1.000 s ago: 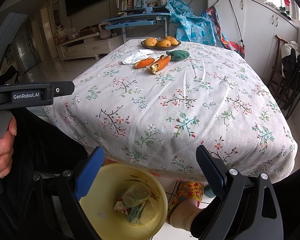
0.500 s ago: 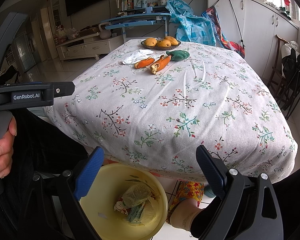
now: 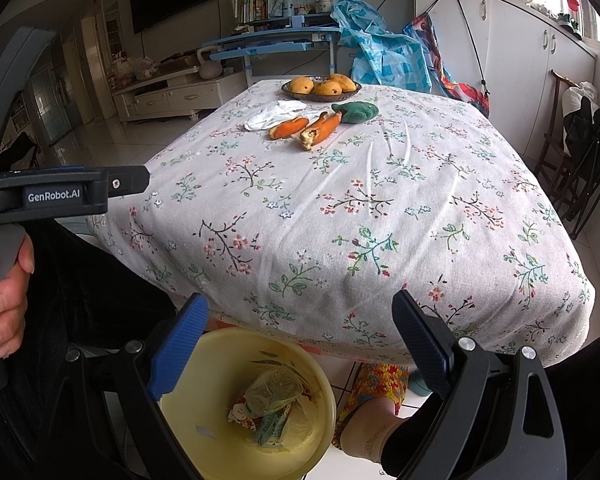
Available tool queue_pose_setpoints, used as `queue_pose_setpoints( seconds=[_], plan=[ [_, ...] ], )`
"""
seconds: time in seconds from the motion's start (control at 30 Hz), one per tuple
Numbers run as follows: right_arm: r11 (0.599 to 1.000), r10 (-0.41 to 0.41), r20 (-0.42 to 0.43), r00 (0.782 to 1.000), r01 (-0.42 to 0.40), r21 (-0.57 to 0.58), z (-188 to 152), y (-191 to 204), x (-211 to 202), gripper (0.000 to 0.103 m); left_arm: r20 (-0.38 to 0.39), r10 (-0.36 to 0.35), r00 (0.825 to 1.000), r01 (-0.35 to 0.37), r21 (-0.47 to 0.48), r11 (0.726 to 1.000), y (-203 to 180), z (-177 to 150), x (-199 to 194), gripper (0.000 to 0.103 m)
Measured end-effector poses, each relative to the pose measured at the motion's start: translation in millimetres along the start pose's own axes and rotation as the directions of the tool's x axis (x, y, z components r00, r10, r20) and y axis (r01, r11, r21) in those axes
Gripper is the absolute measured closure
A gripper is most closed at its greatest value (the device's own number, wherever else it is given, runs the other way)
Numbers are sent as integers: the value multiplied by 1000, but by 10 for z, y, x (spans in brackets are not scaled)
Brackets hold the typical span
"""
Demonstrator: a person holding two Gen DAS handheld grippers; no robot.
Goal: Collect trash
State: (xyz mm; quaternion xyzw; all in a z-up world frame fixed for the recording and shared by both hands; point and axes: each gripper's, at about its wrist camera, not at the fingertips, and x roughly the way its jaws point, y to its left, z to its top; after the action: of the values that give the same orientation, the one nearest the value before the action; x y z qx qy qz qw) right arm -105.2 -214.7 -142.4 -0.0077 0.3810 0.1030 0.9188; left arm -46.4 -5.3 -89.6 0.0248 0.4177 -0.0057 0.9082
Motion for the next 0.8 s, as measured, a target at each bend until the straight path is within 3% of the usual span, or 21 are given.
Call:
queue_pose_setpoints(
  seconds=[0.37, 0.67, 0.8],
  plan=[
    [1000, 13, 38, 999, -14, 26, 93, -39, -70, 14, 32, -11, 999, 12, -51, 999, 123, -11, -66, 7],
    [997, 45, 92, 995, -51, 65, 240, -160, -152, 14, 38, -125, 991, 130, -215, 968, 424, 41, -55, 7],
    [994, 65, 103, 993, -74, 86, 340, -235, -151, 14, 46, -148, 988, 154, -230, 961, 435, 65, -50, 7]
  ],
)
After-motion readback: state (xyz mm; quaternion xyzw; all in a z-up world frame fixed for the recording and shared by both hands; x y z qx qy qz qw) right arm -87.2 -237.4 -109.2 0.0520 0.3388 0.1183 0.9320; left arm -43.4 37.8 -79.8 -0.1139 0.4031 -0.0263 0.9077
